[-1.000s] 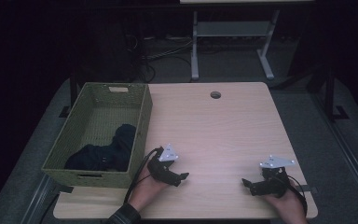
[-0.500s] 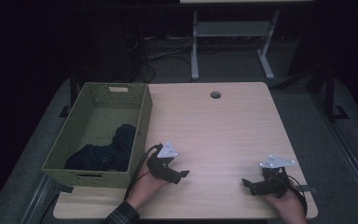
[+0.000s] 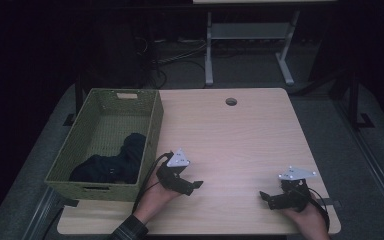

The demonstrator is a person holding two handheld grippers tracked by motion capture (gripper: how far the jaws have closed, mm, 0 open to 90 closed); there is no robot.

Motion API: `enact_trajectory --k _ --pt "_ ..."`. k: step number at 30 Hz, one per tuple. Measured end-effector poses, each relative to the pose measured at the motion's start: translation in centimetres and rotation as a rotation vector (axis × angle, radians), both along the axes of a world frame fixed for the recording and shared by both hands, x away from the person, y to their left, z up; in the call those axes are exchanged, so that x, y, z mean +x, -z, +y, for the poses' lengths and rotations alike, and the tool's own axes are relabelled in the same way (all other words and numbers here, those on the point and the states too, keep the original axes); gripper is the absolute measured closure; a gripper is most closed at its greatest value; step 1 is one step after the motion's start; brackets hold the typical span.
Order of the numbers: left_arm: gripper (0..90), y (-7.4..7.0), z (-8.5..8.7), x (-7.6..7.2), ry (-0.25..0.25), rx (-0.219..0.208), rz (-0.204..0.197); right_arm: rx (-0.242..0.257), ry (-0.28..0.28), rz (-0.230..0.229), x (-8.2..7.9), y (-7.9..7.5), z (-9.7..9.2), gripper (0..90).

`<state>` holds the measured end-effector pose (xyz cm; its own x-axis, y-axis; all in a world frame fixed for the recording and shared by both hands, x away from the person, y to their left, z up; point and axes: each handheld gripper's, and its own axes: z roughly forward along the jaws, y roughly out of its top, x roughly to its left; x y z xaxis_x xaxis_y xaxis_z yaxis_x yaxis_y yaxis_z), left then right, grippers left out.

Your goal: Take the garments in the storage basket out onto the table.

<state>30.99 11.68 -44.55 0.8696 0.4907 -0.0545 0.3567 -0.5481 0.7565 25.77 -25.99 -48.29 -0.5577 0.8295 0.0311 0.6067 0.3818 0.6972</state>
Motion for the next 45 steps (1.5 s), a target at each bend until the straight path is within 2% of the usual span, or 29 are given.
enact_trajectory --k 25,35,39,45 --pt "14.0 -1.9 0.4 0.3 0.005 -0.062 0.013 0.0 0.0 0.0 0.0 0.0 0.0 0.1" --pt "14.0 -2.5 0.3 0.5 0.014 -0.05 0.014 0.001 -0.011 0.001 0.0 0.0 -0.1 0.1" --pt "14.0 -3.1 0.5 0.6 0.014 -0.067 0.006 0.002 -0.018 0.001 0.2 0.0 -0.1 0.1" --pt "14.0 -3.5 0.5 0.7 0.015 -0.07 0.008 0.002 -0.018 0.001 0.2 0.0 -0.1 0.1"
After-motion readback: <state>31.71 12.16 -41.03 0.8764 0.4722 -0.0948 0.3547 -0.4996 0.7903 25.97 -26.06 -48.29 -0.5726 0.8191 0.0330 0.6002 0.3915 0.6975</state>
